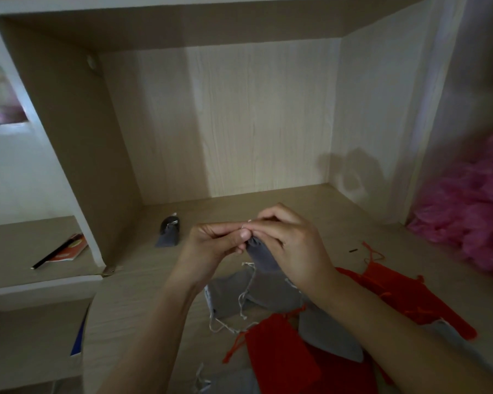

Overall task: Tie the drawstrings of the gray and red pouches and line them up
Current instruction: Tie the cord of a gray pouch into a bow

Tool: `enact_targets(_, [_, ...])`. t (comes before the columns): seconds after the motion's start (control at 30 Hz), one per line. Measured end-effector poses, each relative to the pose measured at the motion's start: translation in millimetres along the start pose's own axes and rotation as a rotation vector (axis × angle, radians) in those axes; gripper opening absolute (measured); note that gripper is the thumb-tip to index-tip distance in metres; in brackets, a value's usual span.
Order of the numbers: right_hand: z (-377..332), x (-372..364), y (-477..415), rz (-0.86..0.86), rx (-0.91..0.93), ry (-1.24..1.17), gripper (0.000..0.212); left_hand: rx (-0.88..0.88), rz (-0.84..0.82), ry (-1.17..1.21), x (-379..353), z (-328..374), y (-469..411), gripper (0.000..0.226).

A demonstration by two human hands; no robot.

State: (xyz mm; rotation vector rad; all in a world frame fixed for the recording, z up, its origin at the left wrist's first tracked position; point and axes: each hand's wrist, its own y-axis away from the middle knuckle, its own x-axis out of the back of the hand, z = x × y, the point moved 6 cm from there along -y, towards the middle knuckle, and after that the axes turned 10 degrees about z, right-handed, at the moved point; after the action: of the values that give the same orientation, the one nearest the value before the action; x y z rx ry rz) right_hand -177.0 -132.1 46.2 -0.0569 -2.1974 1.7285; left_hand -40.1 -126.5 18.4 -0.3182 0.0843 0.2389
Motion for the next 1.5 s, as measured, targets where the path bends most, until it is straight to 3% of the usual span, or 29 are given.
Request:
enact_targets(0.17, [1.9, 1.2, -6.8, -0.019, -0.086, -0.014, 0.022, -0.056, 0.037, 0.042, -2.3, -1.9, -1.9, 0.015])
enact_targets(0.23, [8.8, 4.5, -8.7, 0.01, -0.266, -0.09, 0.015, -0.093, 0.069, 0.033, -3.0, -0.2, -1.4, 0.015])
enact_targets(0.33, [22.9, 0.6, -5.3, -0.032, -0.566, -0.234, 0.024, -0.216, 0.115, -0.077, -1.5, 6.0, 0.6, 0.015])
enact_targets(0.47, [30.6, -2.4, -3.2, -0.062, -0.69, -0.34, 0.015, -0.339, 0.129, -0.189, -1.3, 10.8, 1.8, 0.012])
enact_targets(0.57, [28.4, -1.8, -2.4, -0.052, -0.687, -0.347, 0.011, -0.281, 0.101, -0.187, -2.5, 7.7, 0.8, 0.012])
enact_targets(0.77, [14.4, -1.6, -5.2, -0.046, -0.498, -0.223, 0.007, -0.015, -0.089, -0.113, -5.2, -6.9, -2.1, 0.028])
enact_targets(0.9, [12.5, 0.6, -7.8, -0.063, -0.444, -0.209, 0.006, 0.013, -0.126, -0.062, -8.3, -9.1, -1.0, 0.027])
enact_targets(1.07, [18.9, -3.7, -5.1, -0.159, -0.613, -0.336, 0.009, -0.107, -0.028, -0.128, 0.5, -0.2, -3.5, 0.021])
enact_targets(1.3, [24.7, -0.9, -6.7, -0.252, -0.707, -0.304, 0.016, -0.084, 0.009, -0.118, 0.4, -0.1, -2.6, 0.015])
enact_targets(1.5, [27.0, 1.1, -4.5, -0.325, -0.904, -0.449, 0.014, -0.167, -0.116, -0.234, -11.2, 1.4, 1.4, 0.021])
